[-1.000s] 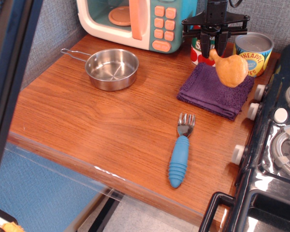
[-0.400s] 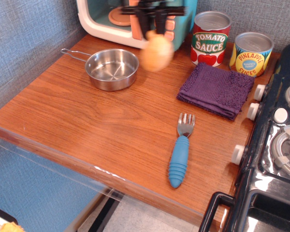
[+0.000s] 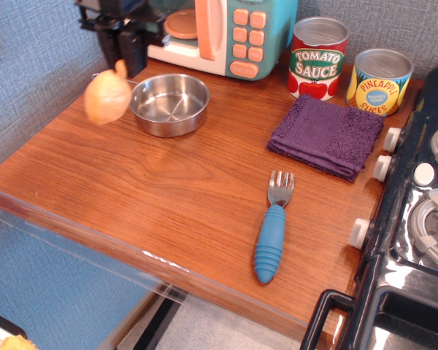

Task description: Move the chicken leg to the front left corner of the table

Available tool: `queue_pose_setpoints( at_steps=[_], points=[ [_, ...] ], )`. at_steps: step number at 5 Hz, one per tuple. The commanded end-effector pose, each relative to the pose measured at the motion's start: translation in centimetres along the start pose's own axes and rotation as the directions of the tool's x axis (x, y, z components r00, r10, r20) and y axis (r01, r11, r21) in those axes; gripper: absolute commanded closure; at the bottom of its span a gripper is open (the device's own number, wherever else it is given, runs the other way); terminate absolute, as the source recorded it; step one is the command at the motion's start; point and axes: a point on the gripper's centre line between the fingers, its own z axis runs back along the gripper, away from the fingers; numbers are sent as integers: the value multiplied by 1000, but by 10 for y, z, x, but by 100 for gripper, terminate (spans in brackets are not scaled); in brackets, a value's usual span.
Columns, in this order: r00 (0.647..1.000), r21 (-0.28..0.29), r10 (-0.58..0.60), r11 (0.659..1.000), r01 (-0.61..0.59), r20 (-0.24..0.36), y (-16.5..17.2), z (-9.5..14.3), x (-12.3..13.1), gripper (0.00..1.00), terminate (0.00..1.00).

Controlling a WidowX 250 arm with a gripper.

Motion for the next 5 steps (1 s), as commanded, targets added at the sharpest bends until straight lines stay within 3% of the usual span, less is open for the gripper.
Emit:
queue_pose_setpoints(
  at_steps=[1,3,5],
  points=[
    [1000,71,1,998,-1,9,46,-7,-6,100,0],
    [985,130,-173,976,174,-24,69,-30,-18,100,0],
    [986,111,-152,981,158,-61,90,-47,-29,100,0]
  ],
)
